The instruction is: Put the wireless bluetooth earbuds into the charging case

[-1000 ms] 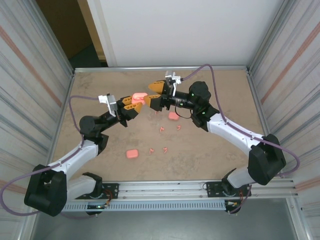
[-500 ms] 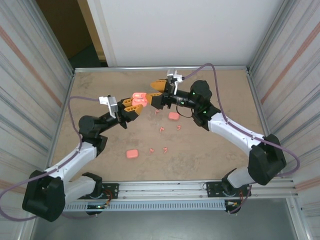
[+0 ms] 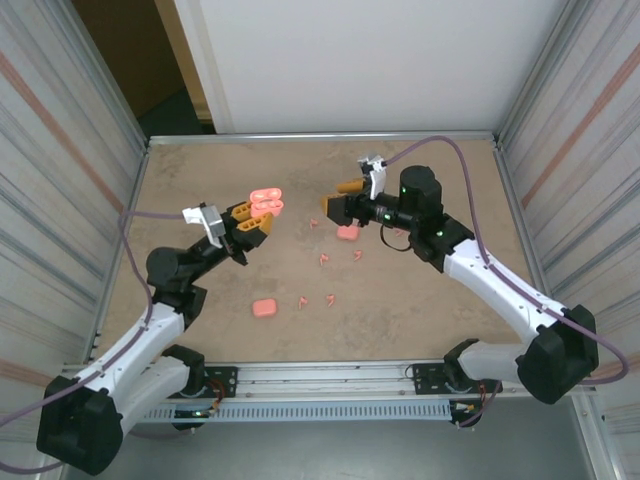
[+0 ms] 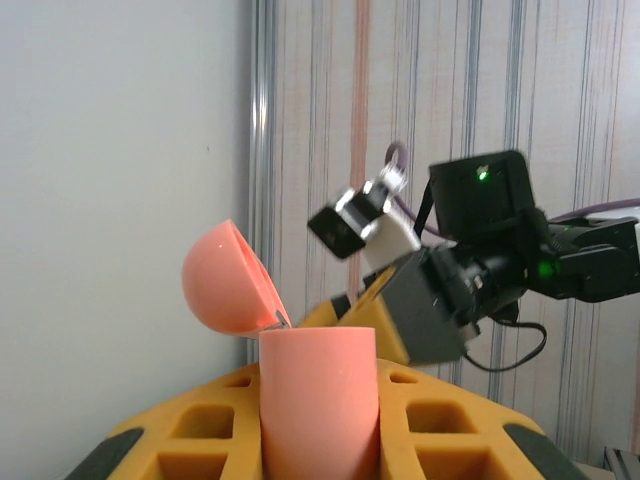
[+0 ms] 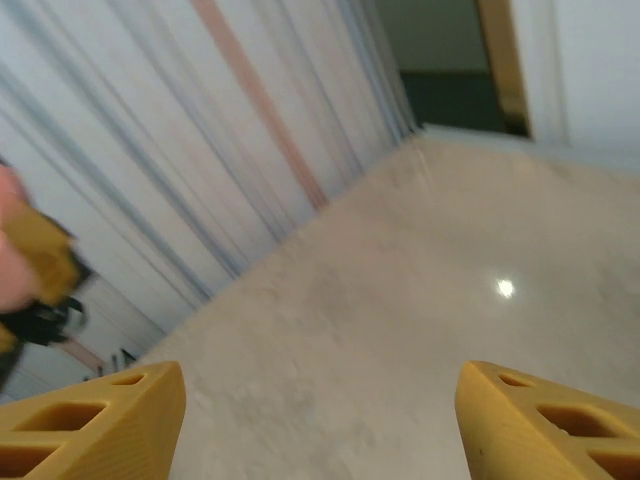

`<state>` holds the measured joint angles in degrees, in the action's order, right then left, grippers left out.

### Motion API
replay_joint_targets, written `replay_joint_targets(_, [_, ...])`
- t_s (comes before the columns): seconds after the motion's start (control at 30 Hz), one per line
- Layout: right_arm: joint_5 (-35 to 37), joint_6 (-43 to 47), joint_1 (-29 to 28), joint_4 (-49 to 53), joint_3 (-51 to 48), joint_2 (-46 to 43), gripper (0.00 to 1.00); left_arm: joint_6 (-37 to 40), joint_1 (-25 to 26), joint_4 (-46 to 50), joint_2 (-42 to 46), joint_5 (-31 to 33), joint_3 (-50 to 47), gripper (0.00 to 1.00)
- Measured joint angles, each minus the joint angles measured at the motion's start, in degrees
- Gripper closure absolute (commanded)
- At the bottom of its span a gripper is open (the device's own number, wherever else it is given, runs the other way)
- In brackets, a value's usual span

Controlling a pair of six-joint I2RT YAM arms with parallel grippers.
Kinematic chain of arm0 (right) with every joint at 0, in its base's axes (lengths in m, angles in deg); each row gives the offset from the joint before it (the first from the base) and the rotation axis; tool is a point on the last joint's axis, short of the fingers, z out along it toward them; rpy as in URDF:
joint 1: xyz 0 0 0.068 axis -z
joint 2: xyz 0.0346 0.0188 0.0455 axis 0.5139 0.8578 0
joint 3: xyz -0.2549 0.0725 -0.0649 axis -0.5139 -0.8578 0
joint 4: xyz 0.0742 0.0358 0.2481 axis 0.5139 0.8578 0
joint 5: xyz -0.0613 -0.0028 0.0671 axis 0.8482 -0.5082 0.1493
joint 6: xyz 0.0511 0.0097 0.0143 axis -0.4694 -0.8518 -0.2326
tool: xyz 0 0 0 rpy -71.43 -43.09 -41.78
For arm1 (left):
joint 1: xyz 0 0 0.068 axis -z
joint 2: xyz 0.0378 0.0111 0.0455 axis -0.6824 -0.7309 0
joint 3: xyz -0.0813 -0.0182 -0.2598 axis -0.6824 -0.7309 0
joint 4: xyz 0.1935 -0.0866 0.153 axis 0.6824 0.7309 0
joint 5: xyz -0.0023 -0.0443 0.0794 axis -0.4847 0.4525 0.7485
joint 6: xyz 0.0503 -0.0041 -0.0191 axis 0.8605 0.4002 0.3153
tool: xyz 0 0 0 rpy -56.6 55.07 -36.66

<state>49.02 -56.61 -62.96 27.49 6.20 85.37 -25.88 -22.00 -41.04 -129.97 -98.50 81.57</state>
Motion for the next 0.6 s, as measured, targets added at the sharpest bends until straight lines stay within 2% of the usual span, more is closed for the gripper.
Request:
replay_joint_targets(0.3, [2.2,0.1,2.5,14.0,-1.2,4.7,0.41,-1.3,0.0,-1.6,0.5,0.1,-0.3,1.00])
replay_joint_targets(0.33, [2.3,0.1,2.5,15.0,-1.2,5.6,0.39,-1.6,0.0,-1.8,0.5,0.1,-0.3,1.00])
replay_joint_targets(0.37, [2.4,0.1,2.5,15.9,-1.2,6.7,0.24,-1.7,0.0,-2.2,0.5,0.1,-0.3,1.00])
replay_joint_targets(0.4, [2.4,0.2,2.5,16.6,-1.2,7.8,0.00,-1.9,0.0,-2.5,0.5,0.1,-0.3,1.00])
replay_joint_targets(0.6, [2.6,0.9,2.4,20.2,-1.1,15.1,0.01,-3.0,0.0,-3.7,-0.1,0.1,-0.3,1.00])
